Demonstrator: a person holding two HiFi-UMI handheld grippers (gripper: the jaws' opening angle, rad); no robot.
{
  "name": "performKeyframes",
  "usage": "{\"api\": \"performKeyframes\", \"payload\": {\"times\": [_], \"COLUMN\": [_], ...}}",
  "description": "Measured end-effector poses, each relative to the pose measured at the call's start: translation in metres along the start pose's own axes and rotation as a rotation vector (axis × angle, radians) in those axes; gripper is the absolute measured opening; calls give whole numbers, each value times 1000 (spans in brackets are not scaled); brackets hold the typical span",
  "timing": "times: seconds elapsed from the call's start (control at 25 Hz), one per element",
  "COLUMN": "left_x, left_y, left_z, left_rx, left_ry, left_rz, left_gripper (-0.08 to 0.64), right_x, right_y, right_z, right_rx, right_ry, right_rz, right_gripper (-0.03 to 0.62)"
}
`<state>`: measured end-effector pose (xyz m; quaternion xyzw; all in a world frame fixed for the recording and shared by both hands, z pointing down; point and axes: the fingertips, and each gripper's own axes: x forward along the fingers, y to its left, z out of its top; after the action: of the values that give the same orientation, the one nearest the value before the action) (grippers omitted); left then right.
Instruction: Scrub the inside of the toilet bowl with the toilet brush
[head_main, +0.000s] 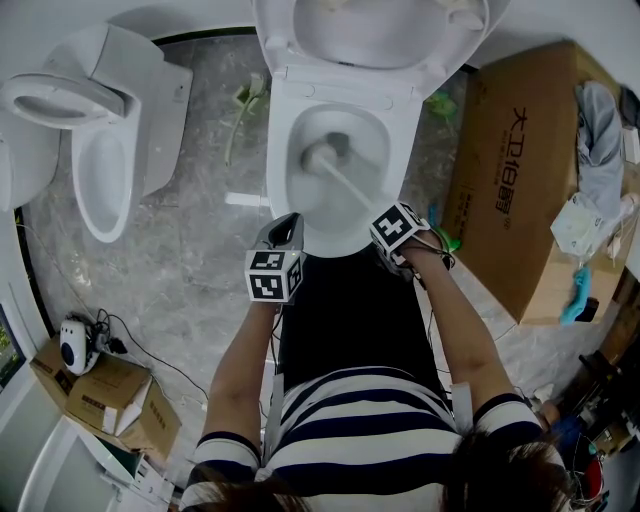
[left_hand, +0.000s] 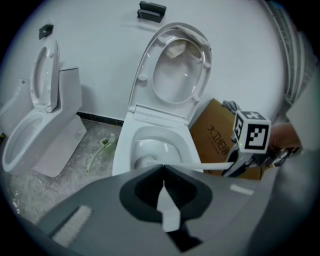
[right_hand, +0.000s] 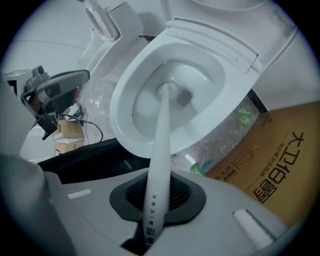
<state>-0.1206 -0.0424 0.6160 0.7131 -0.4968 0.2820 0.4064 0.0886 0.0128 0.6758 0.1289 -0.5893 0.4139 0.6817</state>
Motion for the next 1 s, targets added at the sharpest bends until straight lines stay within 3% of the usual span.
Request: {"api": "performKeyframes", "payload": {"times": [0.4, 1.0], "left_x": [-3, -5], "left_y": [2, -7], "left_z": [1, -2], "left_rx": [-14, -9], "left_ry": [-23, -42], "left_rz": [11, 4], "left_gripper": [0, 0], "right_x": [-15, -31], "right_y": [-3, -26], "right_z": [10, 34], "right_rx": [8, -81], "right_ry": [-85, -130], "right_rz": [-26, -144], "right_gripper": [32, 32]}}
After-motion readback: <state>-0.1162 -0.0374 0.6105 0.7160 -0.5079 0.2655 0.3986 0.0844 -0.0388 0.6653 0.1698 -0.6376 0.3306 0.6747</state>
